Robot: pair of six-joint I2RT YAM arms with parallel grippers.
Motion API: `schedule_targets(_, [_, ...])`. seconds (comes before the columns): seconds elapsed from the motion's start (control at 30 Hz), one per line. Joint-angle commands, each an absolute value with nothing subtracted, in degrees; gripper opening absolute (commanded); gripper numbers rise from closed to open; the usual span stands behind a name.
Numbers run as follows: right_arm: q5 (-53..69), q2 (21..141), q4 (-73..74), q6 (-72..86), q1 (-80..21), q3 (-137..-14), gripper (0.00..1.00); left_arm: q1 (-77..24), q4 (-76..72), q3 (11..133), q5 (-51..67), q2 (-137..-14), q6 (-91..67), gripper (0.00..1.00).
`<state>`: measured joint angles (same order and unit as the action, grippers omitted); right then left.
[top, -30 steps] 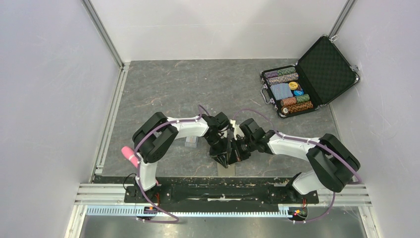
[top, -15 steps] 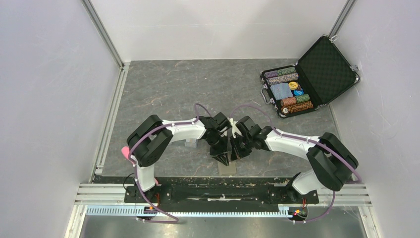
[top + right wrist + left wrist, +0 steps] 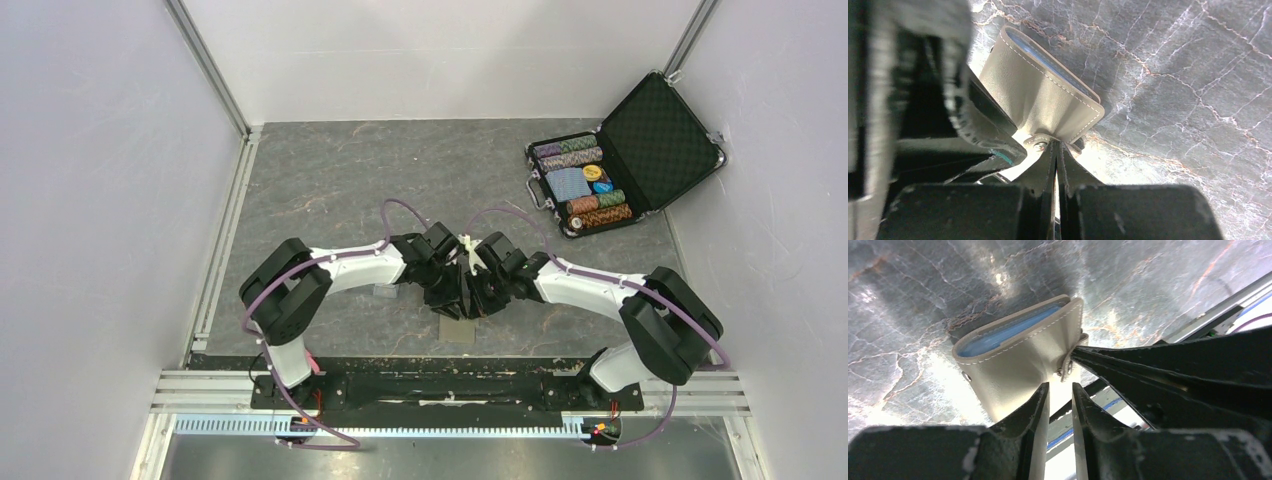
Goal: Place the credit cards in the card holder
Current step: Close the card holder at the center of the board.
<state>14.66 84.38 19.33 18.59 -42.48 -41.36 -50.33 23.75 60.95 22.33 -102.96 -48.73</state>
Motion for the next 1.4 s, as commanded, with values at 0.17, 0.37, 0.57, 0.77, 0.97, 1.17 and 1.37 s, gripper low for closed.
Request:
schedule_targets(0.17, [13.07,83.67,20.35,18.84,-41.43,-42.92,0.0,-49.91,16.14,57.9,20.39,-98.66,-52.56,0.3])
schedule_targets(0.37, [15.47,83.63,18.38,20.1,-40.12,-41.07,0.0,-50.01,15.99,57.91,21.57,-101.2,-52.26,0.29])
schedule_targets(0.57, [16.42,83.59,17.78,20.4,-39.81,-40.69,0.0,-50.01,15.93,58.23,21.84,-103.28,-51.59,0.3])
schedule_targets(0.77, [18.09,83.94,16.89,20.24,-39.76,-40.44,0.0,-49.92,13.54,59.01,22.76,-104.93,-52.07,0.29])
schedule_targets(0.97, [18.63,83.73,16.34,20.38,-39.81,-39.99,0.0,-49.82,13.79,60.38,22.98,-105.91,-51.78,0.11])
schedule_targets(1.17, [18.41,83.47,16.46,20.39,-39.73,-40.4,0.0,-49.79,17.18,60.82,20.81,-103.75,-50.58,0.02])
schedule_targets(1.37, [18.54,82.51,16.59,20.35,-39.73,-41.63,0.0,-50.01,22.03,62.02,17.93,-100.93,-48.99,0.12])
